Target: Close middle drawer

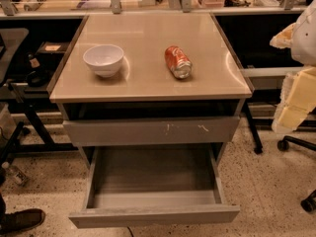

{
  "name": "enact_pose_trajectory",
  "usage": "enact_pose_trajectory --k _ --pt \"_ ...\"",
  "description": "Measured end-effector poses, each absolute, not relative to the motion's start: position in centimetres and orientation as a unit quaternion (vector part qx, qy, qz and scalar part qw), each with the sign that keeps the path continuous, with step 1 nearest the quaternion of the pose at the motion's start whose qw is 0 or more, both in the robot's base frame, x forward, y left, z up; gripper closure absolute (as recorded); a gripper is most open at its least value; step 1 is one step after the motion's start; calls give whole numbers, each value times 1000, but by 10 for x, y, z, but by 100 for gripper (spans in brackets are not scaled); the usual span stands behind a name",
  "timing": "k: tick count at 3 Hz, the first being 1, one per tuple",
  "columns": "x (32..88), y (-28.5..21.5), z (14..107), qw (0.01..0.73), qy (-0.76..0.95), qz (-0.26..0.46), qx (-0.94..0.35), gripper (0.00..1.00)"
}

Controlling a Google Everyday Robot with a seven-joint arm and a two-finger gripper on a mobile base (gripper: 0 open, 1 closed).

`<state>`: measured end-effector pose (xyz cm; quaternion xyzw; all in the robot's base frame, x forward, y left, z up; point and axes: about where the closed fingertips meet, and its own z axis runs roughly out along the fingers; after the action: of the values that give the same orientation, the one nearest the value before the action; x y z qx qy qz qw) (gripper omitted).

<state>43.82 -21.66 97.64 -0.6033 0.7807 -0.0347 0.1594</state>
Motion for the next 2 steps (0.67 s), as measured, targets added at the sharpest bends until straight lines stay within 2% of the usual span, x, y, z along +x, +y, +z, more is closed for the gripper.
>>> enact_pose_trajectory --k 1,2 --pt "438 -217 976 159 781 -35 -603 0" --pt "438 -217 976 159 781 -35 -603 18"
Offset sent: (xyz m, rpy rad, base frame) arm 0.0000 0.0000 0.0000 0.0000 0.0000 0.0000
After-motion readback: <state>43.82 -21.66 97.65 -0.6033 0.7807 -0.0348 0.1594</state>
